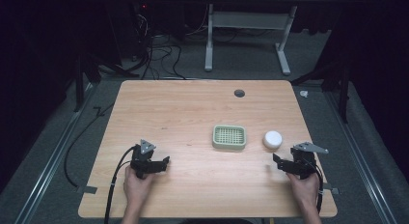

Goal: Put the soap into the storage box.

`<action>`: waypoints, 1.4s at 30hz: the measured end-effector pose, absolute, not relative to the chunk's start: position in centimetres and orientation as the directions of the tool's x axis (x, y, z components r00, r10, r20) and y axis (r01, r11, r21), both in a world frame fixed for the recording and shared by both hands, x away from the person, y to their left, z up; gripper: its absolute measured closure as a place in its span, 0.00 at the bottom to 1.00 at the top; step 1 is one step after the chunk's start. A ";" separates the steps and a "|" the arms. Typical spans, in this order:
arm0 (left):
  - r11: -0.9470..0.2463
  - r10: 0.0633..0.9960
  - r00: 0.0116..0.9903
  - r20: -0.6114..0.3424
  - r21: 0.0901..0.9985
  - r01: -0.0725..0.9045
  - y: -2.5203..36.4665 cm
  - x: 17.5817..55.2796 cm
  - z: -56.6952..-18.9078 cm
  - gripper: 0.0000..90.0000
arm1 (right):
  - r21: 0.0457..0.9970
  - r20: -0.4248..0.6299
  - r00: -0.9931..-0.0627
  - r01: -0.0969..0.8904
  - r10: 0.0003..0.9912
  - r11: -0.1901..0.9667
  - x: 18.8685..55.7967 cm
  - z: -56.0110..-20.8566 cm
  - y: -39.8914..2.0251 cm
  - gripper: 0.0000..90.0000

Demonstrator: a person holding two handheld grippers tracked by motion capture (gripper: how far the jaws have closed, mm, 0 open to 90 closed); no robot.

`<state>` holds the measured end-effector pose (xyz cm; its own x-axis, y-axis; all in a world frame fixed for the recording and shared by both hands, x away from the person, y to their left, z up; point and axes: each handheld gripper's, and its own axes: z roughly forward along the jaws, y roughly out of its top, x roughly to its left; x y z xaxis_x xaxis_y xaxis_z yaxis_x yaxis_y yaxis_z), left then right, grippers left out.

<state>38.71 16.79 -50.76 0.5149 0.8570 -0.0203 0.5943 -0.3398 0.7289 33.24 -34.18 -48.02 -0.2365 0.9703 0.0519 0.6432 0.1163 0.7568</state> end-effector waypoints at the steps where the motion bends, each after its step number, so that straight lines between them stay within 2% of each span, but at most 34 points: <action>1: -0.339 0.857 0.515 -0.020 0.729 0.594 16.8 38.7 -50.8 0.19 | 0.758 0.055 -0.236 0.642 0.970 0.113 33.3 -47.9 -34.2 0.24; 22: -0.340 0.857 0.515 -0.020 0.729 0.594 16.8 38.7 -50.8 0.19 | 0.774 0.058 -0.255 0.622 0.965 0.117 35.8 -45.8 -33.8 0.21; 42: -0.340 0.857 0.515 -0.020 0.729 0.594 16.8 38.7 -50.8 0.19 | 0.753 0.053 -0.257 0.645 0.965 0.130 39.1 -46.1 -32.9 0.15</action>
